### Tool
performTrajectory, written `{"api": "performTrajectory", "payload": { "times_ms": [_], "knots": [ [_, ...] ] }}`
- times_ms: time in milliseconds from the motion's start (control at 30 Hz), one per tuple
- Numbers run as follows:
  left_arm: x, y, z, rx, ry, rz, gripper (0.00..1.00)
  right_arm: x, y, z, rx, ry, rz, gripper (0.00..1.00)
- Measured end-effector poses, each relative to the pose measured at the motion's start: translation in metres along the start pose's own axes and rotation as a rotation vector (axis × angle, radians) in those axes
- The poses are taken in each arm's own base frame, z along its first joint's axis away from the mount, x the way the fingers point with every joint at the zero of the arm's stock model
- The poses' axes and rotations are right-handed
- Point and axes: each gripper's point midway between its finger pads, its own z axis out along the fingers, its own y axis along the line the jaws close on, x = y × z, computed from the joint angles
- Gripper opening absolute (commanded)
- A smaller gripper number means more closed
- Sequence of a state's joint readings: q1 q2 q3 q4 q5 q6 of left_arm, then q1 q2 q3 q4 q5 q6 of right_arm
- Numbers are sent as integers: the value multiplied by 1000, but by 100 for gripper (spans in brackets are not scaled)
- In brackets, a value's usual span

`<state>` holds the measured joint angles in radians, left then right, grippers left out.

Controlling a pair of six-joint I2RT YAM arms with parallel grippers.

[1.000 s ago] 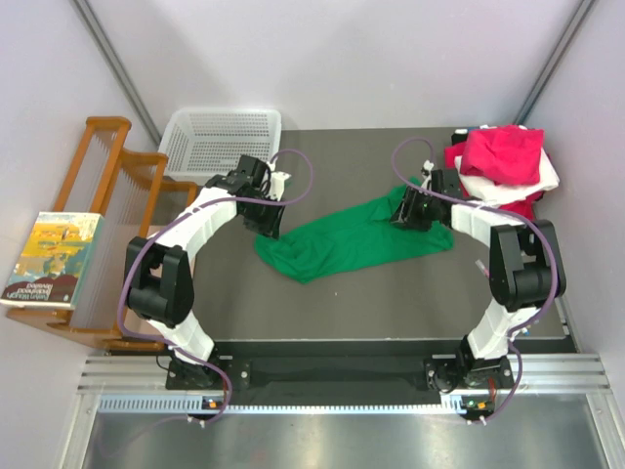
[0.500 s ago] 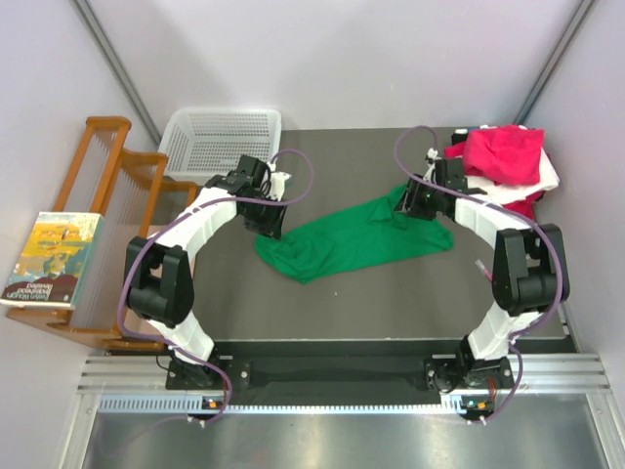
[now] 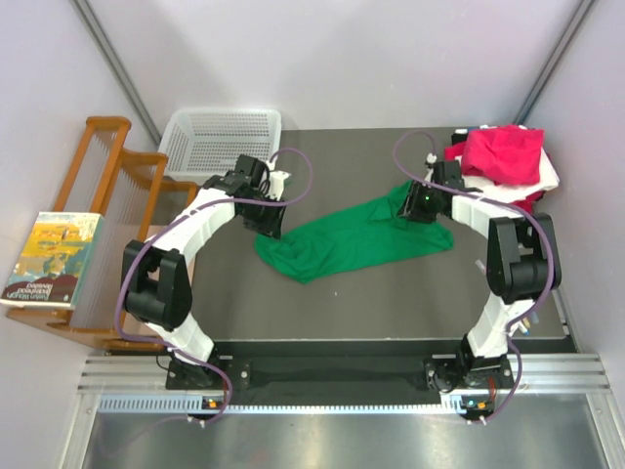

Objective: Fold and stack the t-shirts
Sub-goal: Flatten the tshirt out

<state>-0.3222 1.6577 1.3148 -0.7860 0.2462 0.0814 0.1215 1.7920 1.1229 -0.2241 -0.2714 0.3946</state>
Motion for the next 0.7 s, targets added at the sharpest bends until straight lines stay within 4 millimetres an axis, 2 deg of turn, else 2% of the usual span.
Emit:
{"api": "performTrajectory", "payload": {
  "times_ms": [333,433,467,500,600,700],
  "knots": [
    [-2,-1,-5,-1,-14,3,45,7,-6,11,6,28,8,38],
    [-2,-1,-6,0,-17,4,45,7,-6,14,7,32,8,23],
    [-3,-1,-6,-1,-17,4,45,7,-6,14,7,32,8,8],
    [-2,-1,-6,-1,-17,4,44,6,-6,14,6,32,6,0],
    [-2,-1,-6,-1,-17,4,41,1,-3,15,-4,22,5,0],
    [-2,-1,-5,-3,-18,6,43,-1,-1,15,-13,16,4,0]
  ]
}}
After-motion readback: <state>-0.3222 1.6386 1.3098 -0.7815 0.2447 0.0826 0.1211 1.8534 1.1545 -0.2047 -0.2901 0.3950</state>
